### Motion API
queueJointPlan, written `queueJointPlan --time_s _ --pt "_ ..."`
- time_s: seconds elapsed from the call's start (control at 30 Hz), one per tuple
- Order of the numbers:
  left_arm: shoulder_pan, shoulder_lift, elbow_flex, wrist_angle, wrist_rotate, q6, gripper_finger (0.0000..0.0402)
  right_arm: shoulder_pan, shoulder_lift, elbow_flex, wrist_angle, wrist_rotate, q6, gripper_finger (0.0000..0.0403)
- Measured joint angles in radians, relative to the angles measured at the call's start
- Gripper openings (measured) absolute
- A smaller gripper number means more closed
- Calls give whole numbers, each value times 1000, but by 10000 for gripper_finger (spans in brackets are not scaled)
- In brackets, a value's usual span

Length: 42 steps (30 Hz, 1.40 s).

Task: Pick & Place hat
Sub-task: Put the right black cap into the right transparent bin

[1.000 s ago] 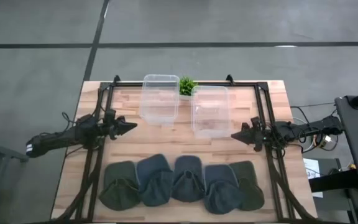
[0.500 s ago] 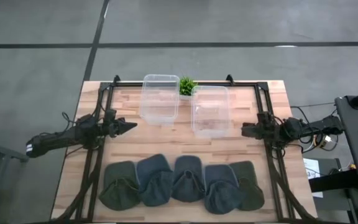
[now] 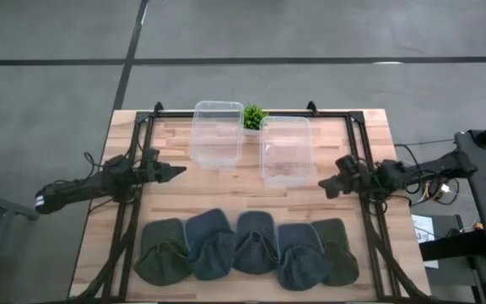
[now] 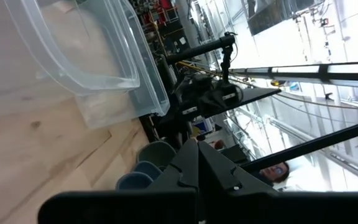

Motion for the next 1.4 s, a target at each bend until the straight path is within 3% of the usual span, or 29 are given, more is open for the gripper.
queueJointPlan --time_s 0.13,0.27,0.37,0.63,0.7,1.07,1.4 --pt "0 0 0 0 0 0 2 3 136 163 -191 -151 64 93" --pt "0 0 0 0 -1 0 2 3 267 355 -560 -398 116 133" --pt "0 0 0 0 -1 -13 2 3 343 490 -836 -525 111 159" --pt "0 0 0 0 -2 -15 2 3 503 791 -1664 -639 -38 194" --pt "0 0 0 0 -2 -15 2 3 533 817 -1783 -635 -89 193" --pt "0 0 0 0 -2 -21 2 3 602 710 -1780 -564 -173 190" --pt "0 1 0 0 -8 -28 2 3 598 581 -1653 -549 -163 189"
